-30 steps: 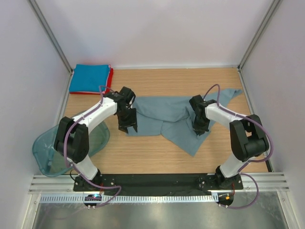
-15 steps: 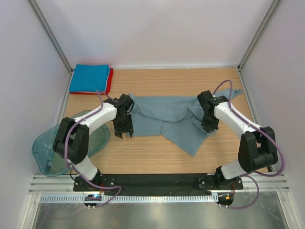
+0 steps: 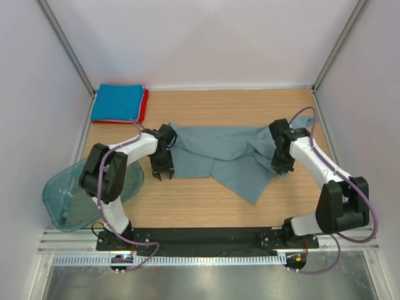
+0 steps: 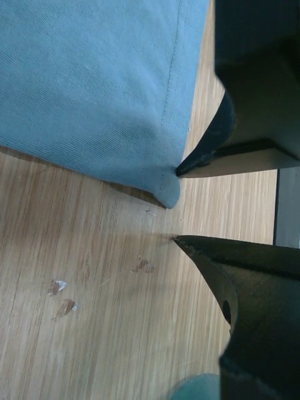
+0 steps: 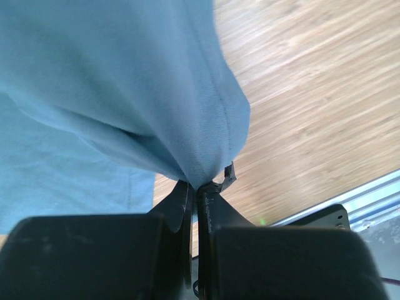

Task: Fold and stack the t-shirts
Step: Flatten the tshirt out

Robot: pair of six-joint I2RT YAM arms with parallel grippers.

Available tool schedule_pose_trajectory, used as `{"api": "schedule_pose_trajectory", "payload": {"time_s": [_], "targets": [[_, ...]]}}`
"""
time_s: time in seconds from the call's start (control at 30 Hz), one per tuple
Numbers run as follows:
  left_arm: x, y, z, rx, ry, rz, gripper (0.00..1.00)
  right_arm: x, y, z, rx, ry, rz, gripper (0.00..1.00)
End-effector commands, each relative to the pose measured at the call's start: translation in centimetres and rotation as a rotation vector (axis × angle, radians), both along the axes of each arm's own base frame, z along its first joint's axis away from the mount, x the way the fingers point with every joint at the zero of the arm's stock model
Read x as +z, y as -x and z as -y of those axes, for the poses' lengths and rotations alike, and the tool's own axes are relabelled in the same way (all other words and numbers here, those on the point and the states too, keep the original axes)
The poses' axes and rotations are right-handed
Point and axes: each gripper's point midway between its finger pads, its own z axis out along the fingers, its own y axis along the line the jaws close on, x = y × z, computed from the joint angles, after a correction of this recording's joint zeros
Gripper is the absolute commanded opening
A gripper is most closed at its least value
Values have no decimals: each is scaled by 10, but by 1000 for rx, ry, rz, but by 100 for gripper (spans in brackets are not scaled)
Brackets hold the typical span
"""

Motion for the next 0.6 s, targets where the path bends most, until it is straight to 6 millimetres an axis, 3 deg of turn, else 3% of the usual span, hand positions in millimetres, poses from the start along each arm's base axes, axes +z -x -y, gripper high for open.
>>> {"api": "schedule_pose_trajectory", "payload": {"time_s": [0.0, 0.13, 0.17, 0.27, 0.33, 0.57], "targets": [[-4, -14, -2, 16, -22, 42, 42, 3, 9, 15, -17, 10, -7, 1], [-5, -13, -3, 19, -27, 38, 22, 2, 12, 21, -38, 6, -15, 1], [-4, -12, -4, 18, -30, 35, 12, 1, 13, 22, -42, 6, -22, 1], [7, -20, -3, 7, -31, 56, 0, -6, 22, 33, -77, 42, -76, 1], [21, -29, 1, -5, -16, 101, 0, -13, 29, 44, -122, 47, -110, 1], [57, -43, 4, -36, -4, 158, 0, -8, 16, 44, -161, 12, -79, 1]]}}
